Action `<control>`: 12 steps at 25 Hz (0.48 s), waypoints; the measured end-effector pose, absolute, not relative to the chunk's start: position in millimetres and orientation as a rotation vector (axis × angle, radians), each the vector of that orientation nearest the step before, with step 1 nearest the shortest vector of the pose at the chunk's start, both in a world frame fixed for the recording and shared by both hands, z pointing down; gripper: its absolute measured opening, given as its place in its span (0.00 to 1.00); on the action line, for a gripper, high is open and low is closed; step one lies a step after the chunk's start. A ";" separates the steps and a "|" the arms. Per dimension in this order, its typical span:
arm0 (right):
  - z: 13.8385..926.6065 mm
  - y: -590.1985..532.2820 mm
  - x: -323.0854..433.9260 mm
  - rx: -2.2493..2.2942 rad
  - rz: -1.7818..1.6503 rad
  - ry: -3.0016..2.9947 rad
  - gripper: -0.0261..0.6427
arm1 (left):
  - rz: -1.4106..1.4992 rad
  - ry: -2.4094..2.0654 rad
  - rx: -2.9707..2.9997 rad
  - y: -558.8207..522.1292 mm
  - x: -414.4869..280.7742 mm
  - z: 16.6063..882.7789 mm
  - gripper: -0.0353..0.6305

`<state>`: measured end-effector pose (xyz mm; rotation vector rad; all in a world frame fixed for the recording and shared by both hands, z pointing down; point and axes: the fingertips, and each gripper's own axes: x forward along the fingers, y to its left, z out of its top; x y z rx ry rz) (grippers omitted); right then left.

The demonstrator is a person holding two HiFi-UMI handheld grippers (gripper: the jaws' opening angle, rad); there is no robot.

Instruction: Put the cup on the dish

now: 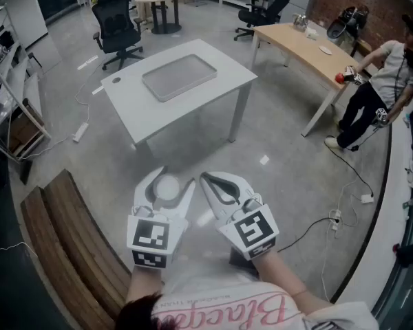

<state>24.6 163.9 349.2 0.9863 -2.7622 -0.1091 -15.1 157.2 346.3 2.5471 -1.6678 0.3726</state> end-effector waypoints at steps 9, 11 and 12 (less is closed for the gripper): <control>356.4 158.6 35.9 0.953 -0.086 -2.760 0.04 | 0.346 -1.671 2.517 153.1 -5.1 352.3 0.42; 358.7 157.4 38.1 0.948 -0.078 -2.762 0.04 | 0.348 -1.667 2.507 151.9 -3.2 355.7 0.42; 358.2 156.3 39.0 0.952 -0.078 -2.770 0.04 | 0.347 -1.666 2.504 151.0 -2.7 356.6 0.42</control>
